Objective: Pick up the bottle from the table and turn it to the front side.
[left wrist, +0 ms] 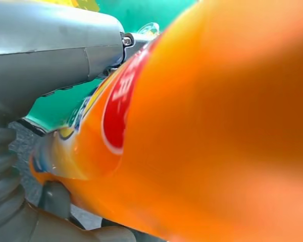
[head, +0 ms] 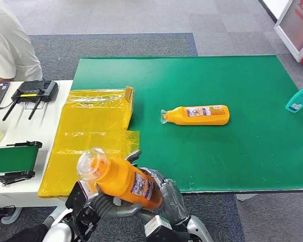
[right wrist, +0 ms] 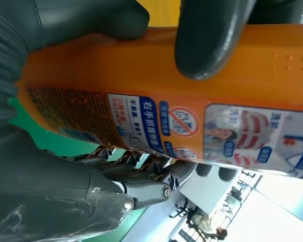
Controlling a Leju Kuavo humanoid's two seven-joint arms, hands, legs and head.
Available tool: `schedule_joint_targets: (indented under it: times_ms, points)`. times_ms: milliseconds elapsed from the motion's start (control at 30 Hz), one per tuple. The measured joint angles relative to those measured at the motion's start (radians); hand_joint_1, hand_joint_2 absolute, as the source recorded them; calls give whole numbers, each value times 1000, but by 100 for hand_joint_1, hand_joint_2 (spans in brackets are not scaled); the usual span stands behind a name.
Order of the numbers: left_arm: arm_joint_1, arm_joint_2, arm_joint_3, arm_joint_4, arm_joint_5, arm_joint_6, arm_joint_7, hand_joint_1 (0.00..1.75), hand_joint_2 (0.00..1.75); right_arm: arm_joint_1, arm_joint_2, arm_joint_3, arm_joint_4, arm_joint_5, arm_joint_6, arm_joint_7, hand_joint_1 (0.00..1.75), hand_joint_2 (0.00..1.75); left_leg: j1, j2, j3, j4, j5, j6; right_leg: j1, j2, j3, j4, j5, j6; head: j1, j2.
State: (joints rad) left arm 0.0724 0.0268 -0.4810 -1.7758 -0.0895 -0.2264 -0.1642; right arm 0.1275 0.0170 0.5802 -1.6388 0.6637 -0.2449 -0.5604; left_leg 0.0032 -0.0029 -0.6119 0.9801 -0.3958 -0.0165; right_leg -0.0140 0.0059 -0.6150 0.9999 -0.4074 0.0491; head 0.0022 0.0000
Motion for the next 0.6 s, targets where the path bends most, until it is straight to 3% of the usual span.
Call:
schedule_joint_targets:
  times_ms: [600]
  points:
    - [-26,11,-35,0,30,-5,-20,0,175,-6,-2,5,91,-38,11,20,175,175,0,0,0,0,0,0,0,0,0,0,0,0,0,0]
